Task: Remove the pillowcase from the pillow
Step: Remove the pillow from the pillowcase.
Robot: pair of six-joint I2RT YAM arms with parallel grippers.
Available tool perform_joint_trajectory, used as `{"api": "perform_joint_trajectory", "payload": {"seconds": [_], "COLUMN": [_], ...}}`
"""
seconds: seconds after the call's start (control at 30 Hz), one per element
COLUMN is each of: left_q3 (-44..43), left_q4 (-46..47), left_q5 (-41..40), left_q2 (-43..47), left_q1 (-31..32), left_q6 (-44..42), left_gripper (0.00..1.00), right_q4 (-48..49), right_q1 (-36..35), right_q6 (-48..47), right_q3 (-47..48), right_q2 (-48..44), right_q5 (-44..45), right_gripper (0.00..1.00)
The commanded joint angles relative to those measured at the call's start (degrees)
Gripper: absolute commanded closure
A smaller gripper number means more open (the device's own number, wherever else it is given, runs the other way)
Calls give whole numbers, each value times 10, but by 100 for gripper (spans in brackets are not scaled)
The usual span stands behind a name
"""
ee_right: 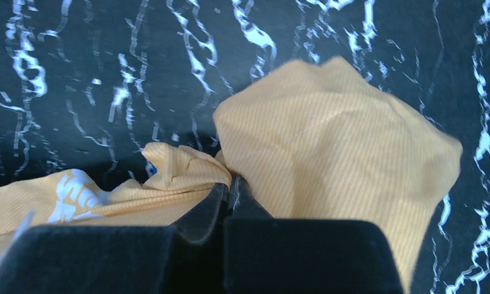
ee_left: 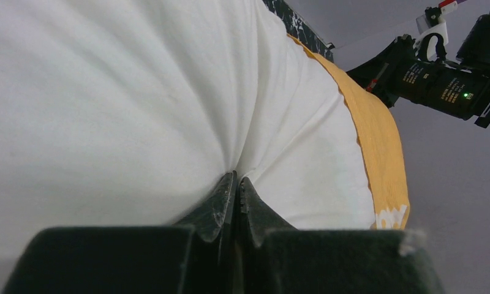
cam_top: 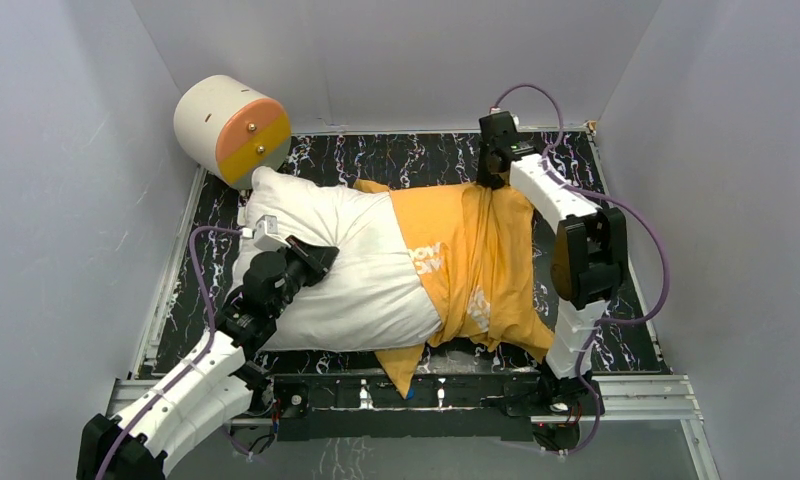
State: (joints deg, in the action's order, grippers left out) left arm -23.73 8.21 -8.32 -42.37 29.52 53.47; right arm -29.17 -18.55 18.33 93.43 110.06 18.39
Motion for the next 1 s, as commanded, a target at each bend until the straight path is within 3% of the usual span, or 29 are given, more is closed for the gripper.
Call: {"api": "perform_joint_trajectory", "payload": {"seconds": [0.0, 0.1, 0.17, 0.3, 0.5, 0.6, 0.7, 0.8, 0.83, 0.97], "left_q3": [42, 40, 36, 27, 18, 18, 19, 27, 30, 40], "left_q4": [-211, -198, -192, -189, -193, -201, -214, -226, -231, -251], "left_q5": [-20, -8, -3, -4, -5, -15, -26, -38, -42, -55], "left_q2": [-3, -11, -15, -21, -24, -16, -8, 1, 5, 30], "left_q1": [-3, -3, -3, -3, -3, -3, -3, -3, -3, -3], "left_q6": [-22, -25, -27, -32, -29, -24, -17, -5, 1, 19], "left_gripper": [100, 100, 100, 100, 100, 100, 100, 100, 100, 100], "right_q4": [10, 33, 48, 34, 22, 4, 15, 41, 51, 47], "right_q1": [66, 48, 18, -56, -137, -149, -146, -98, -60, 25], "right_q6": [-6, 16, 11, -10, -37, -40, -41, -34, -31, -17], "right_q3": [20, 0, -1, 22, -12, -39, -67, -80, -81, -63], "right_q2": [-64, -107, -128, -123, -70, -45, -45, -56, -62, -80], "right_q5": [4, -150, -188, -204, -179, -101, 48, 152, 154, 142], "right_gripper": [100, 84, 65, 29, 7, 18, 48, 94, 99, 100]}}
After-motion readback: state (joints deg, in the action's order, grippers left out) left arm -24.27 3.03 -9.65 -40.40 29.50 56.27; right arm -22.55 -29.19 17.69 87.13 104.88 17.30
